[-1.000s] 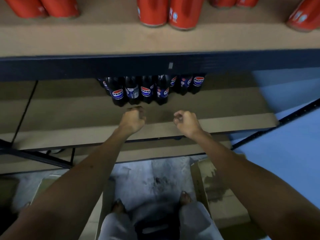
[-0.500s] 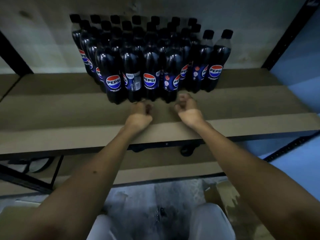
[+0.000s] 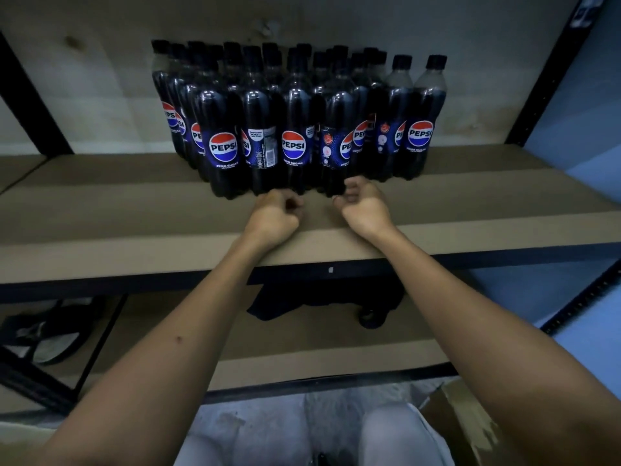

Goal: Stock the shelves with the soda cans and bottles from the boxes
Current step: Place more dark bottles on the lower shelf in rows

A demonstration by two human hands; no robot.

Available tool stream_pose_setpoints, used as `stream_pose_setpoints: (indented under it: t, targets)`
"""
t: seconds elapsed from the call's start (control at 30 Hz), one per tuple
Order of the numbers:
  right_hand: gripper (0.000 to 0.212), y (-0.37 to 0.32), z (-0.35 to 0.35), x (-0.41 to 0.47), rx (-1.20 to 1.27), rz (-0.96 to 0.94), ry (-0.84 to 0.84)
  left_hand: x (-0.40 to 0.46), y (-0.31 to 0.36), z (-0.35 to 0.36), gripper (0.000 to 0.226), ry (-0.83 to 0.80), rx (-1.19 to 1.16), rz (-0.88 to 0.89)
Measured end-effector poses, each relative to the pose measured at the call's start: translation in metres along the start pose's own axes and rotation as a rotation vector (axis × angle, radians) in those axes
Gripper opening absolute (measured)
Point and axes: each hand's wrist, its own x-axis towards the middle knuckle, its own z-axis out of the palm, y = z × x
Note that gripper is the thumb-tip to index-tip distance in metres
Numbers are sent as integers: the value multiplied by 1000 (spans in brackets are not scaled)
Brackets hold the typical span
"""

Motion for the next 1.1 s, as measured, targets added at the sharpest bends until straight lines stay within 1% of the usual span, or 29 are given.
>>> stream_pose_setpoints:
  t: [0.17,0.3,0.37,0.47,0.6,0.73,0.8,0.87,1.0,1.1]
  targets:
    - [34,-1,2,-9,-6,24,-5,-5,-2,-4,12,-14,0,-3]
    - [29,0,-2,-9,77,42,43,-5,2,-5,13,-7,29,-18]
    - [24,1,-4,-8,128,42,71,-5,2,-5,14,25,51,-15]
    - [23,3,-5,-5,199,47,81,-2,0,-7,14,127,57,-54]
    - [30,10,-5,2,256,51,66,2,-6,-9,16,240,-1,-163]
    - [37,10,-3,12,296,41,51,7,-10,-14,17,448,-183,-282]
    - [46,7,-2,16,286,36,45,9,-10,-19,12,578,-294,-364]
    - [55,5,0,19,251,34,32,10,-13,-23,11,667,-334,-405]
    - [65,2,4,21,190,46,43,15,-20,-28,36,689,-300,-403]
    - [73,-3,6,21,139,52,51,18,-27,-34,56,655,-268,-427]
